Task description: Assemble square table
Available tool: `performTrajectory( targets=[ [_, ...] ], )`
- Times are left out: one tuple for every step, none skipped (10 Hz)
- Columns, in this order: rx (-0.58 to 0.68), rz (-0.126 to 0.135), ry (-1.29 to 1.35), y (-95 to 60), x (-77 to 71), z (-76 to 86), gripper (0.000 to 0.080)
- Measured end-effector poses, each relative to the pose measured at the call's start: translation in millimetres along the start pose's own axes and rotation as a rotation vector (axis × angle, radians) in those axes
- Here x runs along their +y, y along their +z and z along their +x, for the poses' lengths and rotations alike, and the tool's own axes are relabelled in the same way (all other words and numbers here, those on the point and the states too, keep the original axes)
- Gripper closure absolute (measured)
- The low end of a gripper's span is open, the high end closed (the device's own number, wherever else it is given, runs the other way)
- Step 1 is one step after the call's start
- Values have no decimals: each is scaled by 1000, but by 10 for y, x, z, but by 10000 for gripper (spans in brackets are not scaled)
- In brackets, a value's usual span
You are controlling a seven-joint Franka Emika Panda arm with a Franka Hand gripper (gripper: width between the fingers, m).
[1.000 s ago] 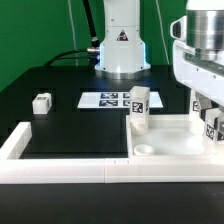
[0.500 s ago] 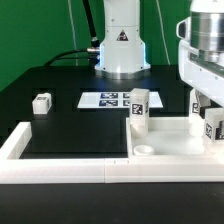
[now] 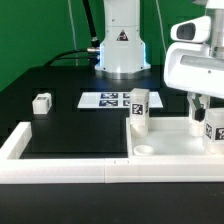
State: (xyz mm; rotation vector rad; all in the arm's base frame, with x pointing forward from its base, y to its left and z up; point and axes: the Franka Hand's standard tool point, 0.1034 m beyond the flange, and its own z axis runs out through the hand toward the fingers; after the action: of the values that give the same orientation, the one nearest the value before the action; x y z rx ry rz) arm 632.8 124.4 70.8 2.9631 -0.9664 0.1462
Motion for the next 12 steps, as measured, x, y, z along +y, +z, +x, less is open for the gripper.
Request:
performTrajectory(
  targets=[
    [35, 16, -203, 1, -6, 38, 151],
    [60, 20, -350, 8, -4, 32, 150],
    [79, 25, -481, 23, 4, 28, 150],
    [91, 24, -573, 48, 37, 23, 150],
    [91, 21, -617, 61, 61, 26, 150],
    [101, 27, -606, 52, 48, 40, 150],
    [101, 27, -605, 57, 51, 39, 150],
    [100, 27, -576, 63, 53, 37, 278],
    [100, 27, -576, 65, 54, 37, 413],
    [98, 31, -507, 65, 50, 36, 413],
    [96, 35, -417, 67, 53, 37, 509],
    [93, 36, -341, 69, 65, 42, 509]
  ],
)
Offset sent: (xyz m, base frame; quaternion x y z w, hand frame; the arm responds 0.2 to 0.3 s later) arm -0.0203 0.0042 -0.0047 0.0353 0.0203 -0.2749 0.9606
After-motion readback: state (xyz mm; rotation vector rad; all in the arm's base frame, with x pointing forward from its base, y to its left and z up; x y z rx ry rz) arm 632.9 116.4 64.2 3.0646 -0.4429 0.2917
